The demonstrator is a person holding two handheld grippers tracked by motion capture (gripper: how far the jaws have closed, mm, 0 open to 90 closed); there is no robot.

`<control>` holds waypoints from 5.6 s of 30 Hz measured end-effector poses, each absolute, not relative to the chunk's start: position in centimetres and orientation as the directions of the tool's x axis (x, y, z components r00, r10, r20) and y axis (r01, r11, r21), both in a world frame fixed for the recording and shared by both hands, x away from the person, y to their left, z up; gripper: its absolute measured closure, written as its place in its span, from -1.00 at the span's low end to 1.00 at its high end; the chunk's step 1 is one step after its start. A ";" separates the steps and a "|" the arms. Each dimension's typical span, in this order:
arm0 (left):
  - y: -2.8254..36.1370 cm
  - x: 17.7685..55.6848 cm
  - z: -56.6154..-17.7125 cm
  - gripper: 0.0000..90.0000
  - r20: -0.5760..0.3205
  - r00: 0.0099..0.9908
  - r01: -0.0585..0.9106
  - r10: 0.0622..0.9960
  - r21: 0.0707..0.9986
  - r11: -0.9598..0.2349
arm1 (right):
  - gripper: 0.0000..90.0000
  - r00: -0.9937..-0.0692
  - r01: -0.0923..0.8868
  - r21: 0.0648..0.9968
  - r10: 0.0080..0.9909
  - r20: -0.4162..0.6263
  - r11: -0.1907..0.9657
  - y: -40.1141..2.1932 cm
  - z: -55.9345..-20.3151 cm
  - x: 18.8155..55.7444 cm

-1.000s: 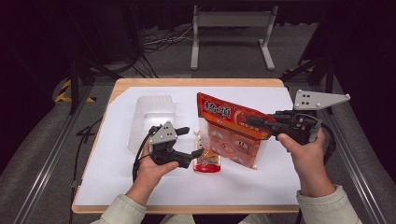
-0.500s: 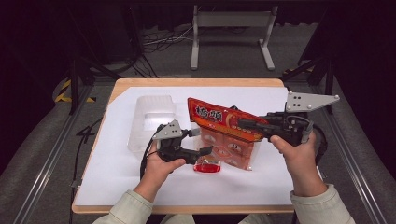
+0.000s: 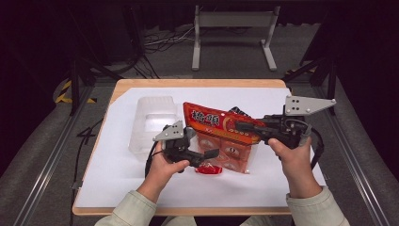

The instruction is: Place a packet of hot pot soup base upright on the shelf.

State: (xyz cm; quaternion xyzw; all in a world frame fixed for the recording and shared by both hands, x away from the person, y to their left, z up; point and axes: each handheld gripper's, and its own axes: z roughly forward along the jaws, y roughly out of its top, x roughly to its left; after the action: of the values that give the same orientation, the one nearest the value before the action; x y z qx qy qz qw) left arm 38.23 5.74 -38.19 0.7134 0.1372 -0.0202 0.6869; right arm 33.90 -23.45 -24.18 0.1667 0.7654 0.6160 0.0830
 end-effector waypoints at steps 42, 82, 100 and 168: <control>5.6 36.4 -37.3 0.57 -0.106 0.981 0.132 0.165 0.978 -0.159 | 1.00 -0.921 0.187 0.978 0.362 0.143 0.089 -23.2 -27.2 34.6; 8.8 36.8 -34.6 0.58 -0.075 0.960 0.119 0.268 0.981 -0.153 | -0.29 -0.747 0.143 0.968 0.664 -0.033 0.208 -26.2 -27.4 33.9; 11.8 38.9 -30.6 0.58 -0.044 0.932 0.101 0.360 0.985 -0.141 | -0.26 -0.661 0.252 0.932 0.750 -0.031 0.261 -30.1 -31.9 35.5; 18.8 47.8 -30.6 0.58 -0.007 0.691 0.125 0.723 0.986 -0.111 | -0.06 -0.615 0.359 0.872 0.787 -0.049 0.334 -33.2 -37.3 38.2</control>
State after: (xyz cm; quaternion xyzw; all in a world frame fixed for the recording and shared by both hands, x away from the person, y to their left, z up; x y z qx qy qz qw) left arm 47.79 18.81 -30.64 0.7015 0.3024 0.2515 0.5944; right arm 38.20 -33.23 -37.27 0.3668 0.7806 0.4453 0.2405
